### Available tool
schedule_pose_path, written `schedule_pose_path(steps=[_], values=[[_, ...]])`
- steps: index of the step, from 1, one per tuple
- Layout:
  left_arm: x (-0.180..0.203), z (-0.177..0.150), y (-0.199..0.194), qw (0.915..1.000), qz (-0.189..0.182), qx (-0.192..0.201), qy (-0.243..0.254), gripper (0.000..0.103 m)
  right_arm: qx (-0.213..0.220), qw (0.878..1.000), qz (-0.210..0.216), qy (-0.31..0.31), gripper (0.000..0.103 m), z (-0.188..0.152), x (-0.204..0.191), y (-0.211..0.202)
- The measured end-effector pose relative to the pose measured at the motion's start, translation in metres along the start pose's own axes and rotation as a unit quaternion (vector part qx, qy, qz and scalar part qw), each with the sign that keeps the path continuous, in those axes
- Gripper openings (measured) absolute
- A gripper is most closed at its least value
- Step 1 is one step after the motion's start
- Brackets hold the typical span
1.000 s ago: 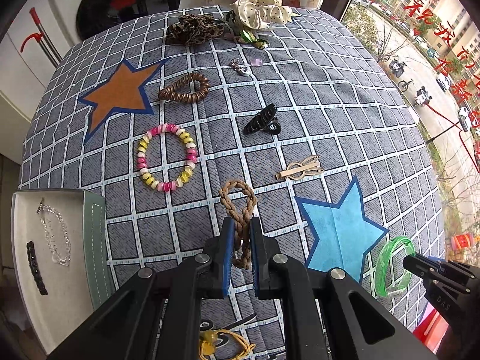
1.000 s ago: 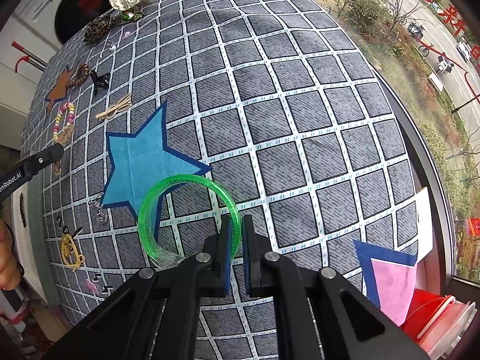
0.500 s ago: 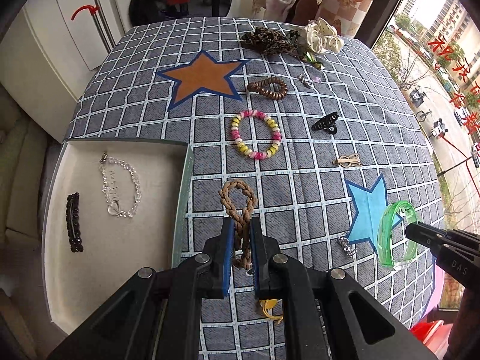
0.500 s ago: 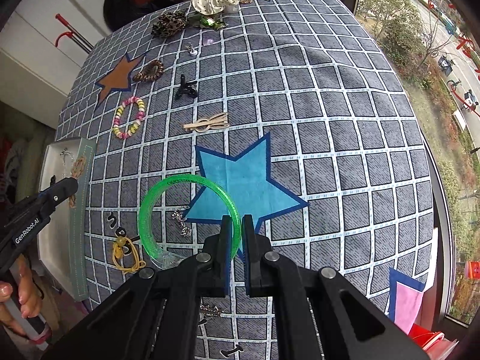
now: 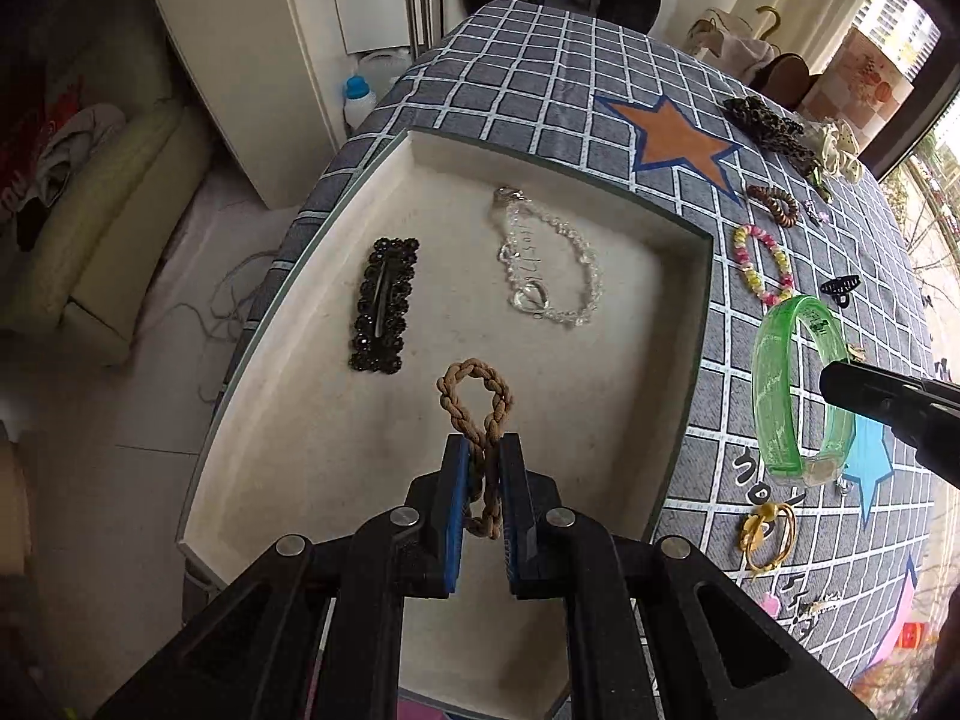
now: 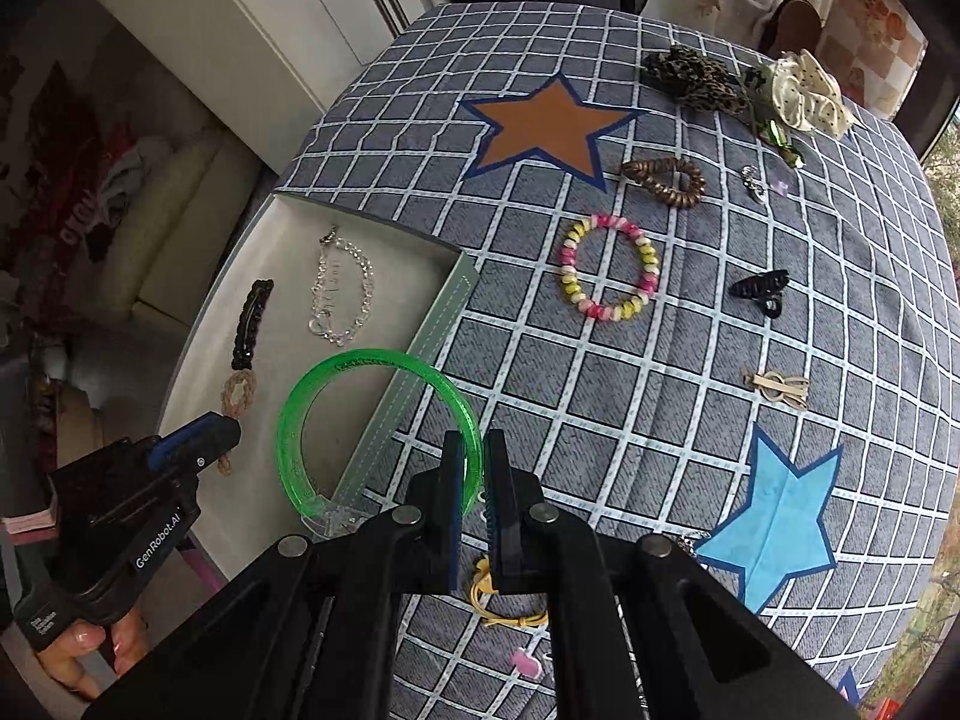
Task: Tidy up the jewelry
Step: 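Carry the bangle and braided bracelet into the white tray and open both tools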
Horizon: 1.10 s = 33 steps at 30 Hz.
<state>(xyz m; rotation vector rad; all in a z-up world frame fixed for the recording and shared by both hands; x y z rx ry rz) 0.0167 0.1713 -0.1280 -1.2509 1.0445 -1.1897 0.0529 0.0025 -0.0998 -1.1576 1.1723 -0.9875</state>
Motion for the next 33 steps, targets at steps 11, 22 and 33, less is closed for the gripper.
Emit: schedule_pose_path(steps=[11, 22, 33], values=[[-0.063, -0.004, 0.031, 0.9970, 0.016, -0.018, -0.074, 0.018, -0.053, 0.994, -0.008, -0.090, 0.007, 0.051, -0.095, 0.058], [-0.078, 0.002, 0.050, 0.9963, 0.025, -0.016, -0.081, 0.018, -0.087, 0.992, -0.032, -0.087, 0.007, 0.063, -0.110, 0.108], [-0.072, 0.012, 0.050, 0.9966, 0.050, -0.008, -0.066, 0.018, -0.064, 0.990, -0.078, -0.099, 0.007, 0.080, -0.114, 0.105]])
Point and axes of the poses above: each gripper's, at about its wrist camera, not at the fingertips, and y roughly the way its jaws point, x to its right, z to its top, the point moved 1 cm from there along y, roughly the way its jaws point, and after that the axes turned 13 degrees about -x, right-handed, at the moved point
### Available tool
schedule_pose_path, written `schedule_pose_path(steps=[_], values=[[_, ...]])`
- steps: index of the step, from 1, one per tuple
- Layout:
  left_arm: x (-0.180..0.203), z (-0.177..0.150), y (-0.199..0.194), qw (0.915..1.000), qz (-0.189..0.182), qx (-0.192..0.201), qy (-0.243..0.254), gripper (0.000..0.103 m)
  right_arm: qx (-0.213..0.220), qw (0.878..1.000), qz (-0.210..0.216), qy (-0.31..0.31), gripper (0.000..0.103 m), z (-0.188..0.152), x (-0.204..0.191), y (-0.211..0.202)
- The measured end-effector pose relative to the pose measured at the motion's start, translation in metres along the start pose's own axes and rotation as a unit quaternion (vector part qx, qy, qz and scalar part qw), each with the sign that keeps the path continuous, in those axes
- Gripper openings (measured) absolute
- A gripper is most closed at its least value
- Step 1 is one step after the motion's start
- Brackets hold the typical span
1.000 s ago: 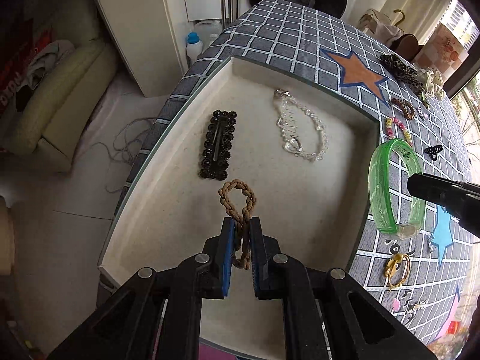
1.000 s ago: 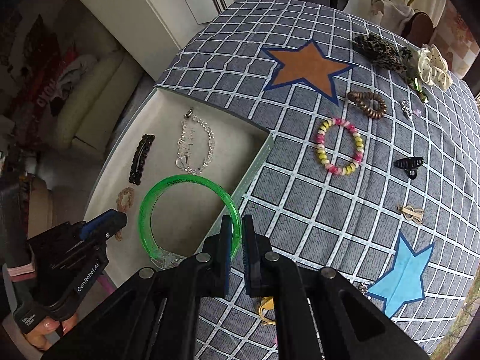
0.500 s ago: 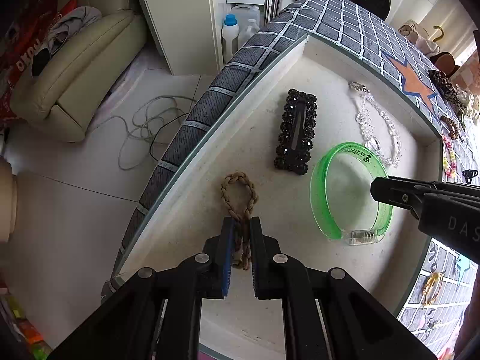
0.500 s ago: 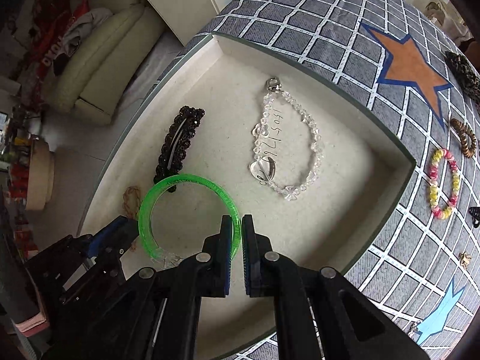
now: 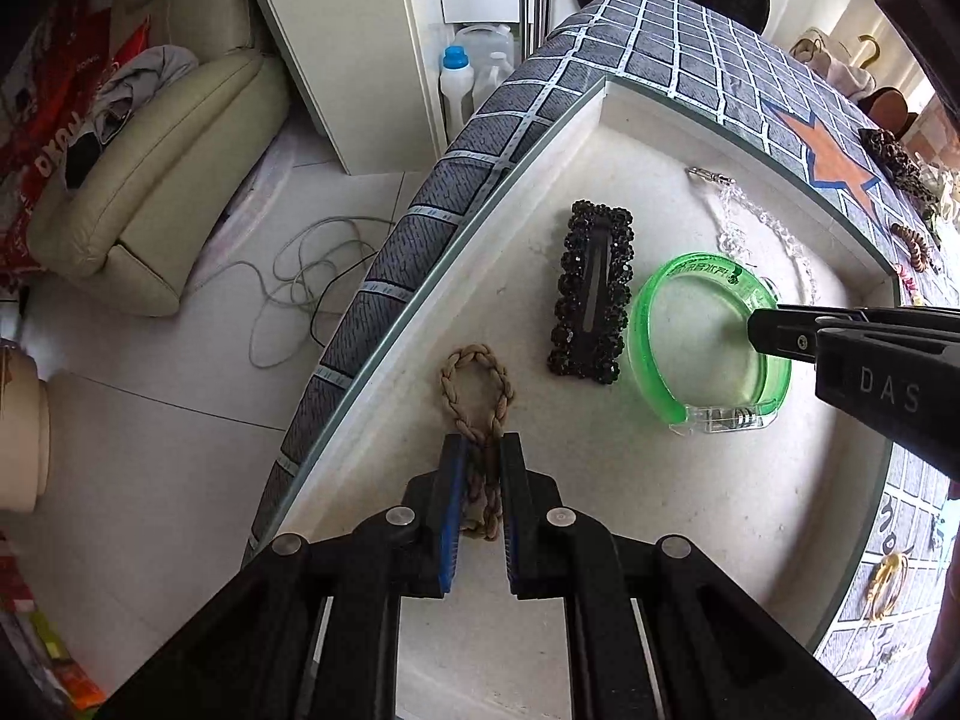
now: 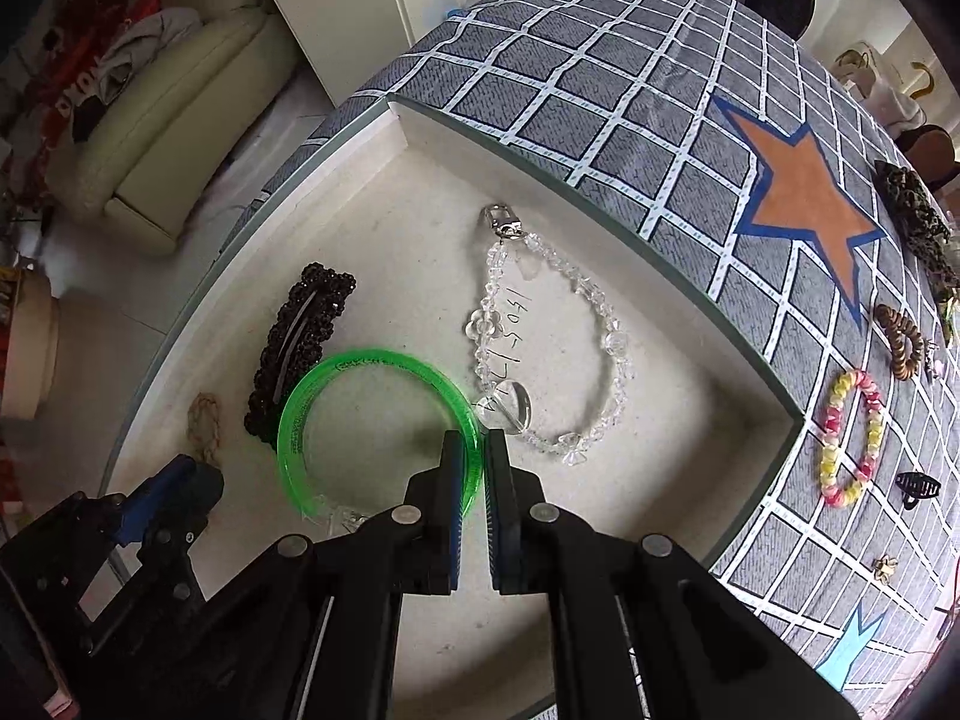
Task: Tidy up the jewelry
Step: 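Carry the bangle and braided bracelet into the white tray and open both tools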
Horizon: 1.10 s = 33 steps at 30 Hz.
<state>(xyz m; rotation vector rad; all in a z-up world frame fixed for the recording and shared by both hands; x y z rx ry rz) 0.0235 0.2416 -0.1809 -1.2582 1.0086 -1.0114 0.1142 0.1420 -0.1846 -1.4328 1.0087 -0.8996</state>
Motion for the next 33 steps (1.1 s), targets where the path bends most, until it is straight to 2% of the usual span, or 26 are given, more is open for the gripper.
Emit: schedule_pose_path(steps=[5, 7, 8, 9, 11, 20, 32, 33], values=[[0.004, 0.001, -0.001, 1.0000, 0.005, -0.006, -0.003, 0.018, -0.001, 1.000, 0.001, -0.001, 0.008, 0.005, -0.003, 0.000], [0.005, 0.001, -0.002, 0.9999, 0.008, -0.007, -0.002, 0.018, -0.002, 1.000, 0.008, -0.004, 0.014, 0.006, -0.005, 0.000], [0.006, 0.002, -0.002, 0.9999, 0.011, -0.008, 0.000, 0.018, -0.002, 1.000, 0.012, -0.005, 0.021, 0.007, -0.005, 0.000], [0.007, 0.002, -0.002, 0.9999, 0.013, -0.010, 0.001, 0.018, -0.002, 1.000, 0.014, -0.005, 0.033, 0.008, -0.006, -0.001], [0.009, 0.002, -0.003, 0.9998, 0.014, -0.013, 0.002, 0.018, 0.001, 1.000, 0.021, -0.001, 0.044, 0.005, -0.009, -0.002], [0.011, 0.005, -0.007, 0.9996, 0.018, -0.019, 0.008, 0.019, 0.032, 0.997, 0.063, 0.017, 0.045, -0.007, 0.007, -0.032], [0.014, 0.005, -0.013, 0.9995, 0.018, -0.015, 0.019, 0.019, 0.059, 0.993, 0.088, 0.053, 0.046, -0.046, 0.043, -0.059], [0.014, 0.005, -0.014, 0.9996, 0.018, -0.014, 0.019, 0.031, 0.060, 0.992, 0.090, 0.057, 0.046, -0.051, 0.046, -0.060]])
Point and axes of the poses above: each gripper's, at about its wrist camera, not at the fingertips, and y roughly the way its jaws point, x to its right, z to its top, the point moved 1 cm from there along y, roughly the way its jaws point, and after that the axes turned 13 degrees about -x, right-handed, at the moved point
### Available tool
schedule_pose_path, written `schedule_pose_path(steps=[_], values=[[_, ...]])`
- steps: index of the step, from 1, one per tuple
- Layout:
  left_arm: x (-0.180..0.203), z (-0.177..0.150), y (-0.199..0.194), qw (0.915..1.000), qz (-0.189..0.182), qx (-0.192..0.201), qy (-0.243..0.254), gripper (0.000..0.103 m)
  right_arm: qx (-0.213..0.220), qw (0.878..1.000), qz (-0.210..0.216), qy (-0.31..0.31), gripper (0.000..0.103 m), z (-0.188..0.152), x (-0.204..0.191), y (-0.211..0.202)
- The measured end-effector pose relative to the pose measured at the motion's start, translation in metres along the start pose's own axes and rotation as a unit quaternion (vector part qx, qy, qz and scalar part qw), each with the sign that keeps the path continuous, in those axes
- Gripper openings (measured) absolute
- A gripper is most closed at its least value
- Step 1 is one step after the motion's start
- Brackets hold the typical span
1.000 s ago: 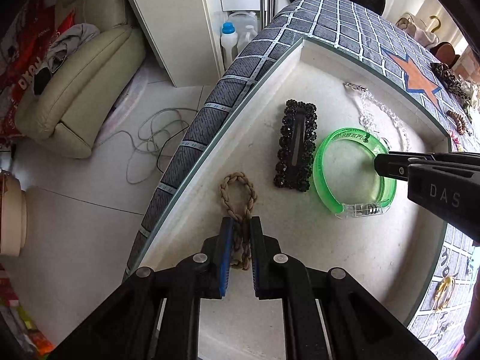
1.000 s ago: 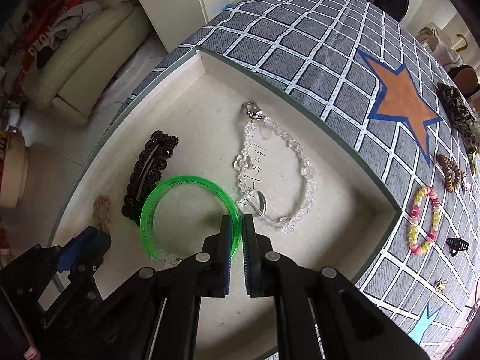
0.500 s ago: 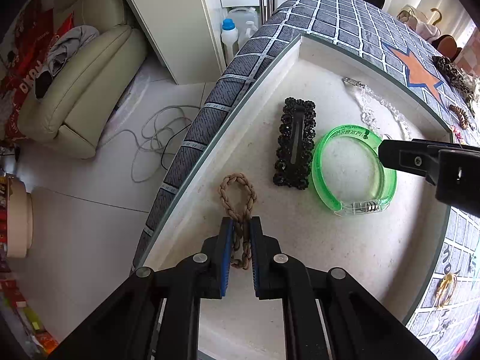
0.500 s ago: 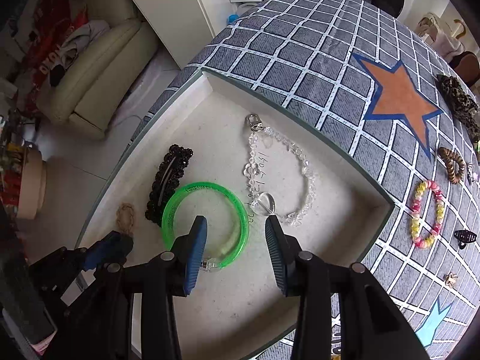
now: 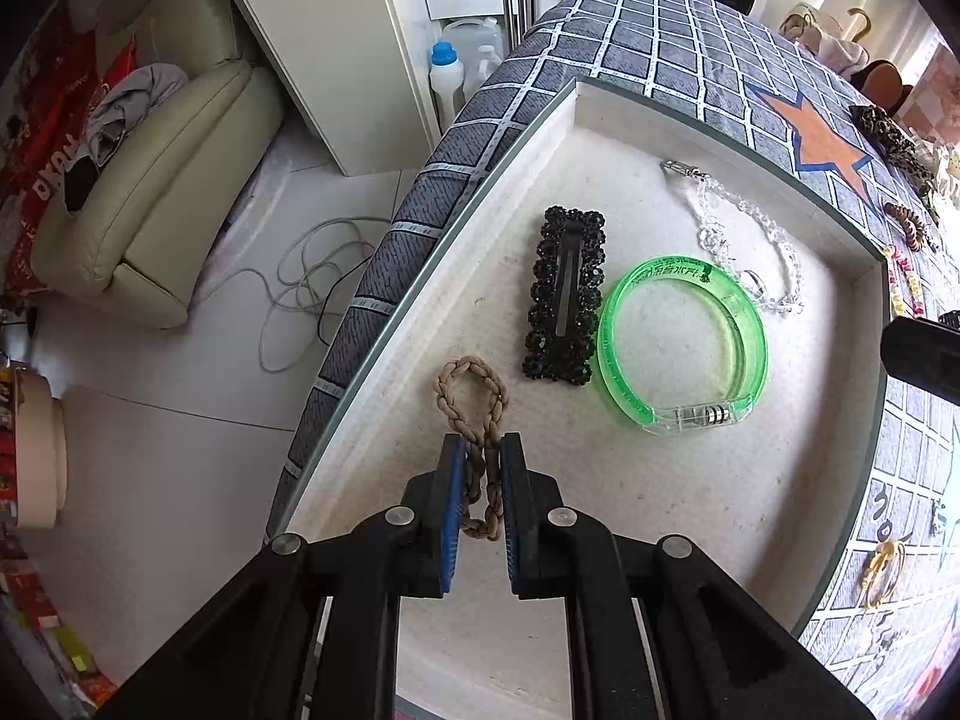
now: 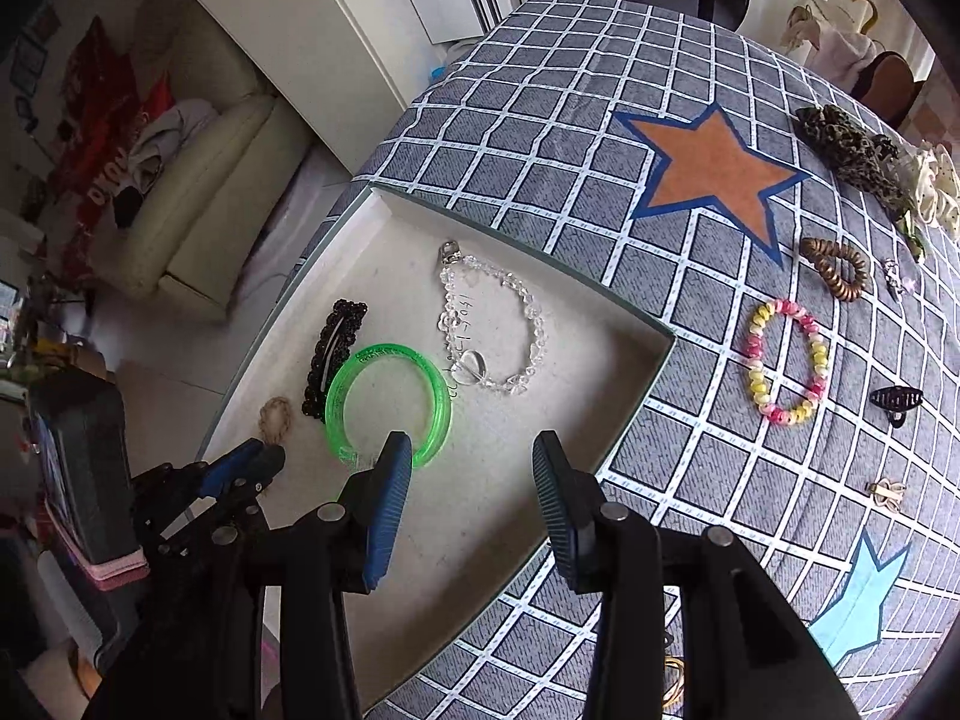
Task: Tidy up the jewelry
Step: 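Carry the bangle and braided bracelet into the white tray and open both tools, then withdraw both open tools from the tray back over the table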
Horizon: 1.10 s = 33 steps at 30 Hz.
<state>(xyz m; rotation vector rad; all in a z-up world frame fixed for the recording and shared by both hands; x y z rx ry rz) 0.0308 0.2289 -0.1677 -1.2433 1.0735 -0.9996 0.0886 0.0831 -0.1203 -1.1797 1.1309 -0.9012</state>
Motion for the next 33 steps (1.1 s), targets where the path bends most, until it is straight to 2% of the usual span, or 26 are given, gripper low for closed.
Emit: schedule_pose_path(steps=[1, 2, 4, 10, 14, 18, 26, 33], values=[[0.000, 0.000, -0.001, 1.0000, 0.002, 0.001, -0.001, 0.054, 0.002, 1.000, 0.002, 0.004, 0.046, -0.002, 0.007, -0.004], [-0.001, -0.002, -0.004, 0.9999, 0.009, 0.008, -0.006, 0.103, 0.003, 1.000, 0.004, 0.009, 0.046, -0.007, 0.007, -0.006], [0.001, -0.004, -0.011, 0.9991, 0.026, 0.033, -0.002, 0.103, 0.005, 1.000, 0.009, 0.018, 0.048, -0.012, 0.014, -0.008], [0.002, -0.006, -0.018, 0.9991, 0.031, 0.029, -0.001, 0.103, 0.010, 0.999, 0.015, 0.041, 0.054, -0.027, 0.032, -0.013], [0.010, -0.010, -0.026, 0.9988, 0.037, 0.030, 0.010, 0.103, 0.012, 0.998, 0.020, 0.057, 0.072, -0.037, 0.046, -0.017], [0.028, -0.013, -0.035, 0.9982, 0.036, 0.031, 0.036, 0.103, 0.013, 0.997, 0.025, 0.075, 0.084, -0.048, 0.063, -0.020], [0.079, -0.015, -0.053, 0.9943, 0.022, 0.038, 0.097, 0.103, 0.019, 0.991, 0.021, 0.133, 0.085, -0.082, 0.113, -0.031], [0.130, -0.019, -0.063, 0.9876, 0.013, 0.046, 0.149, 0.103, 0.031, 0.981, 0.011, 0.193, 0.087, -0.113, 0.163, -0.044]])
Point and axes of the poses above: each gripper's, at about its wrist camera, not at the fingertips, and y roughly the way its jaws point, x to its right, z to its top, the point moved 1 cm from there along y, roughly the way its jaws point, and after that the axes turned 13 degrees about -x, right-handed, at the moved point
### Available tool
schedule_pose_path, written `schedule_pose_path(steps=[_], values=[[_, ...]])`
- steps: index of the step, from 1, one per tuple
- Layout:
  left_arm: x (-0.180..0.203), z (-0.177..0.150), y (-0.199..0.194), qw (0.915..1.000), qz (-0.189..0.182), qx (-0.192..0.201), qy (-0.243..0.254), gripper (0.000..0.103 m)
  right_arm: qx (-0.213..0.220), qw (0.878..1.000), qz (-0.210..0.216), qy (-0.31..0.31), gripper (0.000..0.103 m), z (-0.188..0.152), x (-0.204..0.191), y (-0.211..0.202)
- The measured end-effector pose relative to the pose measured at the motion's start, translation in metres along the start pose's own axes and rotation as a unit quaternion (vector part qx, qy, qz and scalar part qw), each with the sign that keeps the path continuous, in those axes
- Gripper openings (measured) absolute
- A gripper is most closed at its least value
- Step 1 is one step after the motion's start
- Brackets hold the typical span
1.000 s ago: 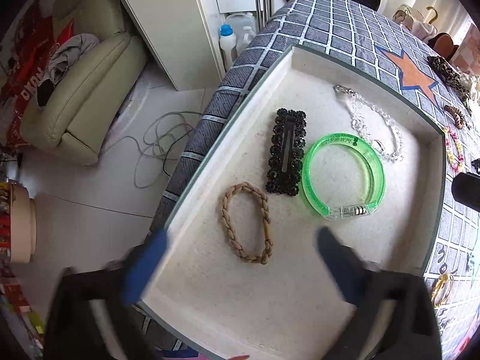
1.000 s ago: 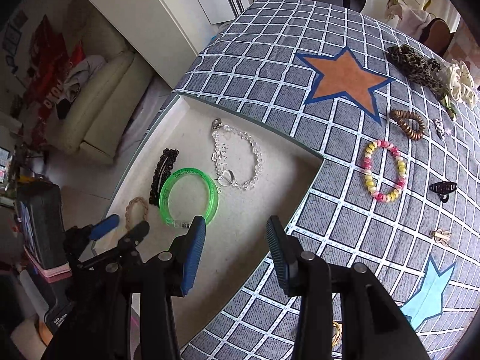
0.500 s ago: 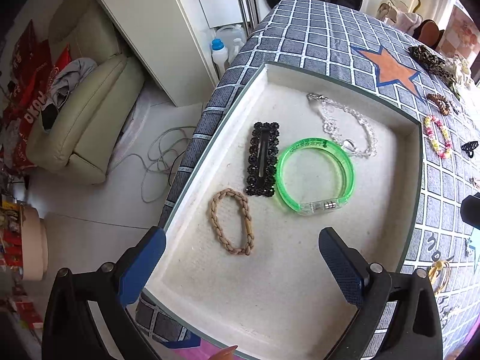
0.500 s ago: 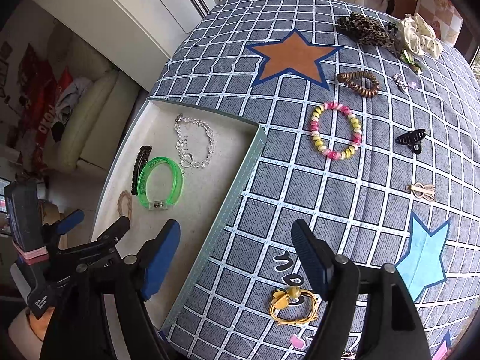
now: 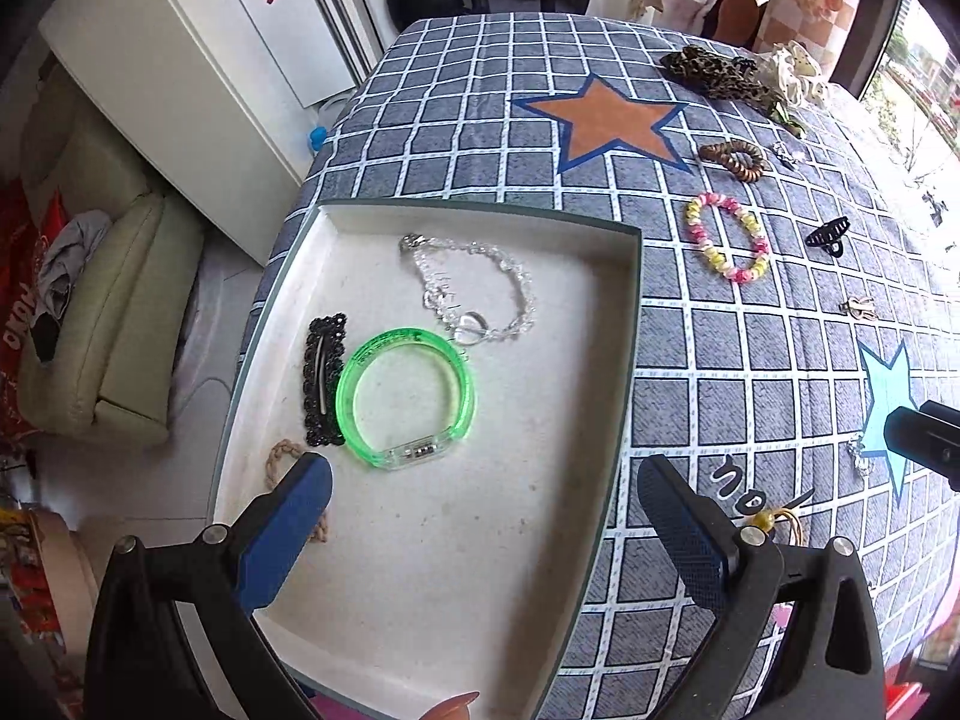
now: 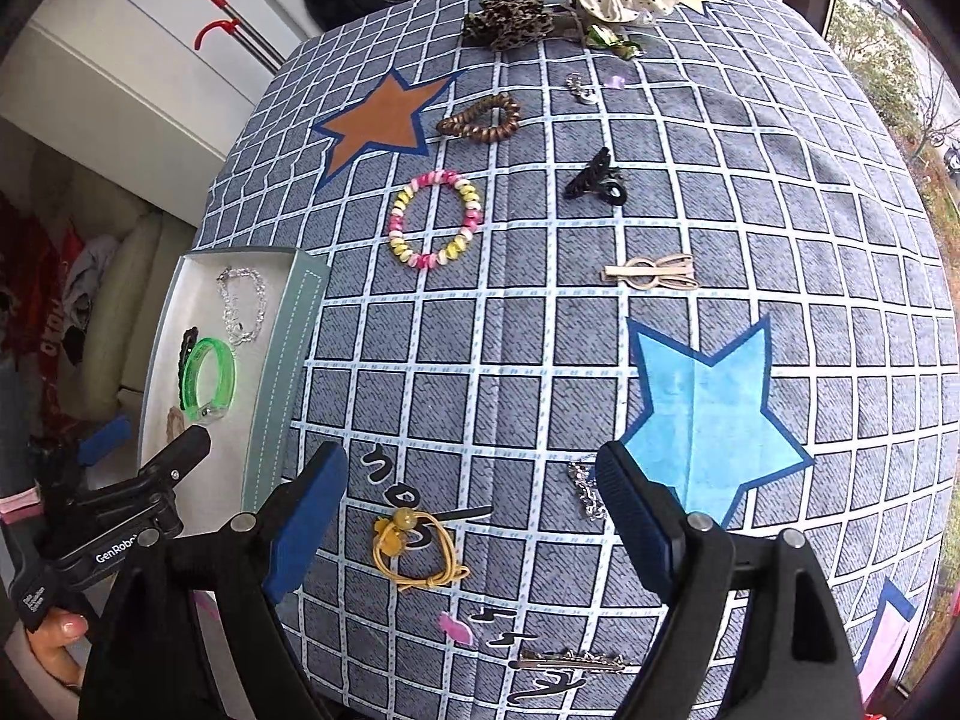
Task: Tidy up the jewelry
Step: 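Withdraw both open tools from the tray back over the table, then lower the right tool onto the silver barrette while the left tool reaches the yellow cord bracelet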
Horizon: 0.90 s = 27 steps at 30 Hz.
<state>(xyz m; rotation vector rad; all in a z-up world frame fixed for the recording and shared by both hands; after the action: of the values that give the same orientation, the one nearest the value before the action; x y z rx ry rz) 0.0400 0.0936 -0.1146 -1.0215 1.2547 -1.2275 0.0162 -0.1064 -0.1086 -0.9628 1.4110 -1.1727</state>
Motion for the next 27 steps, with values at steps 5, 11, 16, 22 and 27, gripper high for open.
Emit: schedule_pose_path(steps=[5, 11, 16, 22, 27], values=[[0.033, 0.007, -0.004, 0.9994, -0.004, 0.006, 0.034, 0.103, 0.009, 0.999, -0.001, 0.034, 0.102, -0.006, 0.033, -0.007], [0.065, 0.015, -0.008, 0.9978, -0.007, 0.012, 0.064, 0.103, 0.013, 0.998, 0.003, 0.054, 0.103, -0.016, 0.063, -0.010], [0.082, 0.022, -0.006, 0.9970, -0.015, 0.008, 0.075, 0.103, 0.003, 0.998, -0.024, 0.055, 0.103, -0.021, 0.080, -0.012], [0.094, 0.017, 0.003, 0.9954, -0.037, -0.014, 0.088, 0.103, -0.017, 0.998, -0.027, 0.052, 0.103, -0.036, 0.091, -0.010], [0.104, -0.006, 0.004, 0.9925, -0.053, -0.027, 0.107, 0.103, -0.036, 0.998, -0.037, 0.034, 0.103, -0.063, 0.091, -0.001]])
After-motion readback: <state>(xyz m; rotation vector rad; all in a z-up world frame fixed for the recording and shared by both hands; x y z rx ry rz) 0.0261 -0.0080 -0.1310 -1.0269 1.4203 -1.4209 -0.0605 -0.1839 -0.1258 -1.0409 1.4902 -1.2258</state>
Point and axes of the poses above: each gripper's, at about its wrist camera, not at the fingertips, and y roughly the way its jaws point, x to its right, z to its top, the point moved 1 cm from there along y, roughly the way its jaws point, and after that the axes turned 13 degrees about -x, right-handed, at the moved point
